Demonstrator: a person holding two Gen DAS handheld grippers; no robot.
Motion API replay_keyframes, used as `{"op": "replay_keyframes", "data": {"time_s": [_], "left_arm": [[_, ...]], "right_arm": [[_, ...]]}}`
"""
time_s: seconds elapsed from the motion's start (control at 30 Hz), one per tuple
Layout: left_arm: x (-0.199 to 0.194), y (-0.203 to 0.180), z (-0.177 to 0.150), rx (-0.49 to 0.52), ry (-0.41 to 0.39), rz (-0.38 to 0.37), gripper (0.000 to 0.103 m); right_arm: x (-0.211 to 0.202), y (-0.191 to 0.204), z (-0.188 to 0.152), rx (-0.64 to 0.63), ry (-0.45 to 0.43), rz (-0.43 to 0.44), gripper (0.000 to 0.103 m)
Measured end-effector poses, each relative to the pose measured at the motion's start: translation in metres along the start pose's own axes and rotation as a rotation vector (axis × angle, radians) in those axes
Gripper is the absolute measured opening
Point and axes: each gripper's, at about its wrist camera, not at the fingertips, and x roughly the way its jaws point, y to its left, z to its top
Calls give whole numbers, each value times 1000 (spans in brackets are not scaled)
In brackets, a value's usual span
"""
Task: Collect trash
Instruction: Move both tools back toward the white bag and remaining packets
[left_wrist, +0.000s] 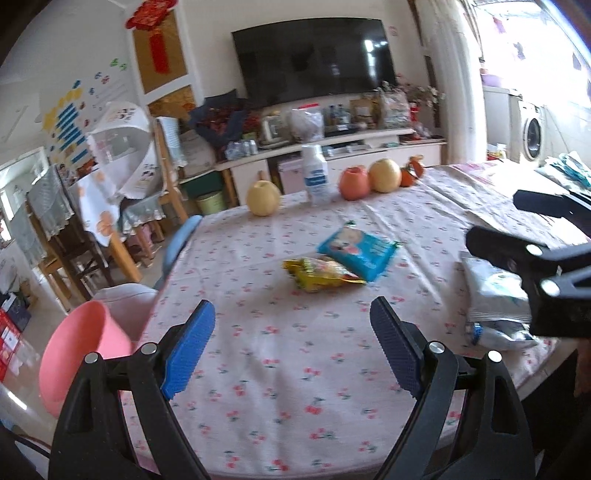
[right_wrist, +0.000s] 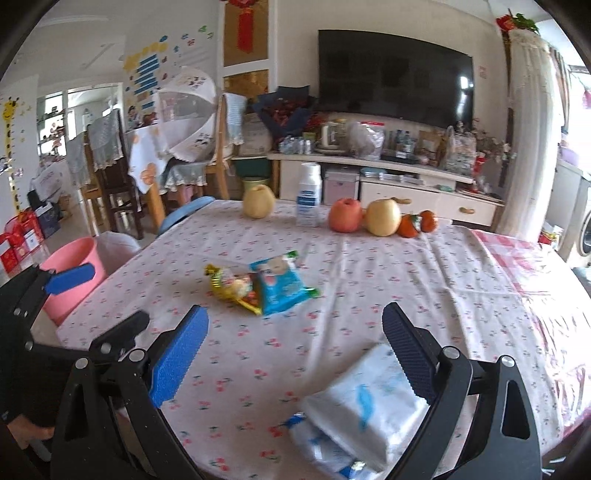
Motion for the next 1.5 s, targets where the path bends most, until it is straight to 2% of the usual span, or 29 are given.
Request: {"op": "replay_keyframes", "data": {"time_s": [0.3,0.6,0.97,1.2,1.5], "left_arm": [[8,-40,1,42,24,-96,86],[15,-89,11,107,53,-246,86],[49,-155,26,205,202,-451,86],[87,-180,31,196,360,-487,86],[105,-190,32,177,434,-509,86]], "right_arm": [[9,-38,-2,39,12,-87,94],[13,-82,-1,120,25,-136,94],[15,-158,-10,321,74,-178,94],[18,-174,-16,379,98,-156,94],[22,-181,-17,407,122,-138,94]]}}
